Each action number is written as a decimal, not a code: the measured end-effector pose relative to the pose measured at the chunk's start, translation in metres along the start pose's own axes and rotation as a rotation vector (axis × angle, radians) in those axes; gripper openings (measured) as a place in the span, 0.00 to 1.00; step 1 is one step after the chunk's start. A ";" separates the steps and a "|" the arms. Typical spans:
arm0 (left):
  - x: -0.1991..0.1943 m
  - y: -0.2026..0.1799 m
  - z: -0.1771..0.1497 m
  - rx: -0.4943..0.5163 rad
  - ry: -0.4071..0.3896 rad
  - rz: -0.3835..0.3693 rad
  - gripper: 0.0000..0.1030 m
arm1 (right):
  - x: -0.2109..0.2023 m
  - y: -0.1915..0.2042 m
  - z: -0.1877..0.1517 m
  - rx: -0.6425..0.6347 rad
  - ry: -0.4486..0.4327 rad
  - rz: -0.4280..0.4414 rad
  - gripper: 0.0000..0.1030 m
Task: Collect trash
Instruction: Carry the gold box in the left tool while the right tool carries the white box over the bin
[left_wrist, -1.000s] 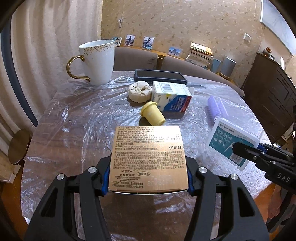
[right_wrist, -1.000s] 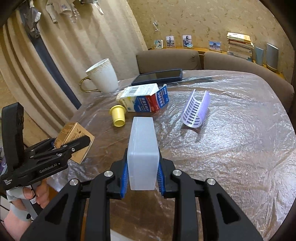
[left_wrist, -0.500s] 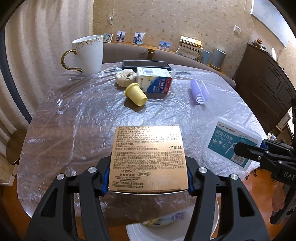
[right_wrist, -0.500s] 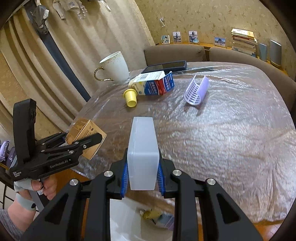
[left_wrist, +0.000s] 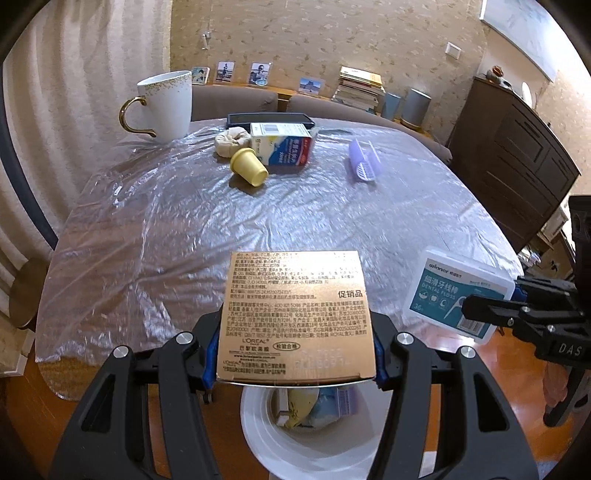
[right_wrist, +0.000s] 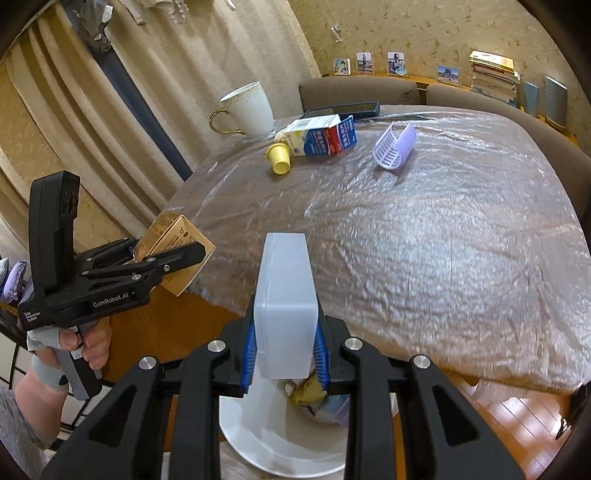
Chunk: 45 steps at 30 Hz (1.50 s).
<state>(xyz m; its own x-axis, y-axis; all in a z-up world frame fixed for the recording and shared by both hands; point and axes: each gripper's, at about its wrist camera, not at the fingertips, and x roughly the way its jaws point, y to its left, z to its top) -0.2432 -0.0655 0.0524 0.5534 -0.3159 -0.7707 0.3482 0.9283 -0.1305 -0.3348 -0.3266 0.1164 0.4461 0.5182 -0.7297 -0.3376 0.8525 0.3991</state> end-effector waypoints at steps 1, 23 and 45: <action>-0.001 -0.001 -0.002 0.004 0.002 -0.002 0.57 | -0.002 0.001 -0.002 -0.005 0.000 -0.002 0.25; -0.002 -0.023 -0.062 0.069 0.126 -0.033 0.57 | -0.002 0.007 -0.055 -0.033 0.142 0.000 0.25; 0.061 -0.024 -0.107 0.113 0.279 0.035 0.57 | 0.059 -0.003 -0.090 -0.046 0.282 -0.066 0.25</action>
<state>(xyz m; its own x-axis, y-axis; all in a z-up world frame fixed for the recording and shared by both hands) -0.2988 -0.0856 -0.0587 0.3430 -0.2033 -0.9171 0.4227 0.9053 -0.0426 -0.3819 -0.3044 0.0223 0.2228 0.4166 -0.8814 -0.3556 0.8765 0.3245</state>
